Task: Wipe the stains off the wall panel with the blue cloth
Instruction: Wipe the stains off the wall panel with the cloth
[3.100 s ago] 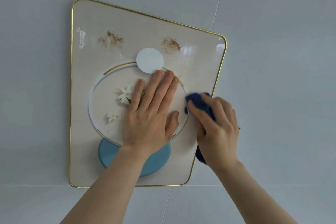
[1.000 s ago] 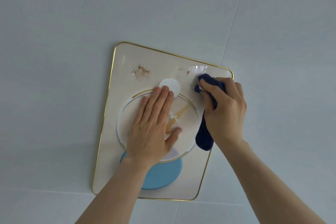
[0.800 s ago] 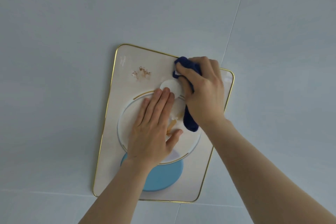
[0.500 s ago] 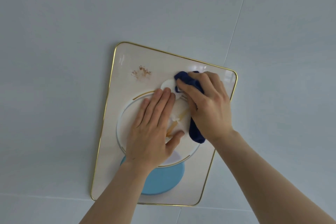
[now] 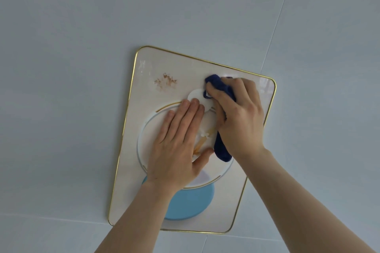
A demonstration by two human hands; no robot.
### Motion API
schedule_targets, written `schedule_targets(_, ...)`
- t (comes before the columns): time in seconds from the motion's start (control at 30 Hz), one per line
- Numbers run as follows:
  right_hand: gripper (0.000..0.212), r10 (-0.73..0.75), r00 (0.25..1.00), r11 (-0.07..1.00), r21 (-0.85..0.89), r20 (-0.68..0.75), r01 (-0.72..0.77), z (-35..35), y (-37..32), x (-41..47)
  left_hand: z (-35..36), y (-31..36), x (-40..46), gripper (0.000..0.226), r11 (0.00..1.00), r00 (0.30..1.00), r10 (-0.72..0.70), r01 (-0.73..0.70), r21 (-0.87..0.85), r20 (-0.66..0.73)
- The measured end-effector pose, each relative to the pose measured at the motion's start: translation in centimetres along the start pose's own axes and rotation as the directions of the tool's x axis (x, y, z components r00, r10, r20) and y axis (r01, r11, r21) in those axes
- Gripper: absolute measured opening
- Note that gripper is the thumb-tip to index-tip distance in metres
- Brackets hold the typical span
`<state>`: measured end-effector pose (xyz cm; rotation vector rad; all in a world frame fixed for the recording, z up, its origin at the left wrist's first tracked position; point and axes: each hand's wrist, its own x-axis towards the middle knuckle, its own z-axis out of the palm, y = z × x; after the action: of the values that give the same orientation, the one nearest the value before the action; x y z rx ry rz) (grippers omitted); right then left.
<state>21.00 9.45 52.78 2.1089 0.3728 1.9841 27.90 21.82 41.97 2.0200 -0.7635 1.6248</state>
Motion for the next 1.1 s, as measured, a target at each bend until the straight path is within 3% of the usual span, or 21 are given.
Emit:
schedule_targets(0.2,0.048,0.149,0.986,0.989,-0.024,0.071,-0.148,-1.8,0.5,-4.4,-0.2,0.1,0.1,0.095,1.000,1.000,-0.006,0.007,-0.017,0.026)
schedule_targets(0.37,0.032,0.212,0.964,0.974,0.050,0.160,-0.222,-3.7,0.4,-3.8,-1.5,0.5,0.4,0.095,0.999,0.998,-0.012,0.015,-0.041,0.067)
schedule_targets(0.5,0.026,0.363,0.925,0.910,0.169,0.114,-0.378,-4.8,-0.5,-3.5,-3.2,-0.2,0.4,0.096,0.999,0.999,0.022,-0.019,-0.049,0.050)
schedule_targets(0.57,0.024,0.313,0.947,0.930,0.178,0.074,-0.322,-4.7,-1.6,-3.1,-4.2,-1.9,0.7,0.097,0.999,1.000,-0.010,0.011,-0.035,0.010)
schedule_targets(0.77,0.029,-0.027,0.996,0.990,0.142,0.084,0.015,-2.0,-5.7,0.0,-5.8,-7.6,1.9,0.122,0.977,0.977,-0.211,0.210,-0.032,-0.011)
schedule_targets(0.93,0.037,-0.152,0.977,0.986,0.095,0.149,0.139,0.1,-7.4,1.8,-5.3,-9.5,1.4,0.137,0.971,0.973,-0.219,0.224,-0.081,0.069)
schedule_targets(1.1,0.034,-0.177,0.964,0.984,0.057,0.196,0.169,2.3,-9.4,2.5,-4.7,-9.8,1.4,0.133,0.965,0.973,-0.231,0.232,-0.123,0.025)
